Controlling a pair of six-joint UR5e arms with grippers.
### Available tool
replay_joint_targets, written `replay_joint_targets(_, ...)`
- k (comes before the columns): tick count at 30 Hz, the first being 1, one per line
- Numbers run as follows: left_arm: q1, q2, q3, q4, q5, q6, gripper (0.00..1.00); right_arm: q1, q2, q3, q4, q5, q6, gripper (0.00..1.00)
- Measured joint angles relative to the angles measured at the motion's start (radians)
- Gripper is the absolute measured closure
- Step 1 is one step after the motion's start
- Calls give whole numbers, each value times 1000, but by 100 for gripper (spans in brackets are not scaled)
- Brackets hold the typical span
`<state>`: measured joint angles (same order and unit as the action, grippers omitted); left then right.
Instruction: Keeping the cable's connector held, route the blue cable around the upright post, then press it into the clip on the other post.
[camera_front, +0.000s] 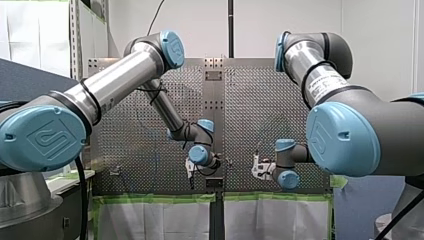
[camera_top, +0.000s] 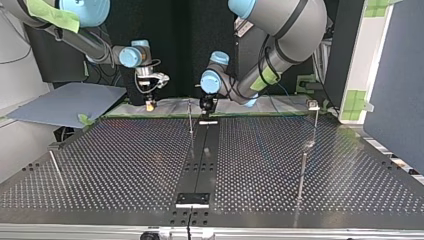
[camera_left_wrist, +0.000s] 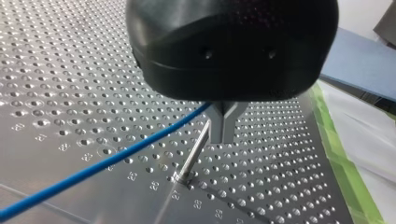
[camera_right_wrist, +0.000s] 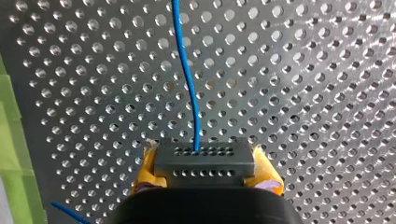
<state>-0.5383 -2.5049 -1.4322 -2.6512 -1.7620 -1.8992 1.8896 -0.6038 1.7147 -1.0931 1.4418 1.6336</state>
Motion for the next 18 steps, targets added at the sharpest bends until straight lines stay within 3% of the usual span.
replay_joint_targets(12,8,-11,1,-3,54,-54,100,-2,0,-12,16,-16,-8,100)
replay_joint_targets(18,10,-66,30,-14,43,-26,100,-1,0,-14,15,-26,-11,100)
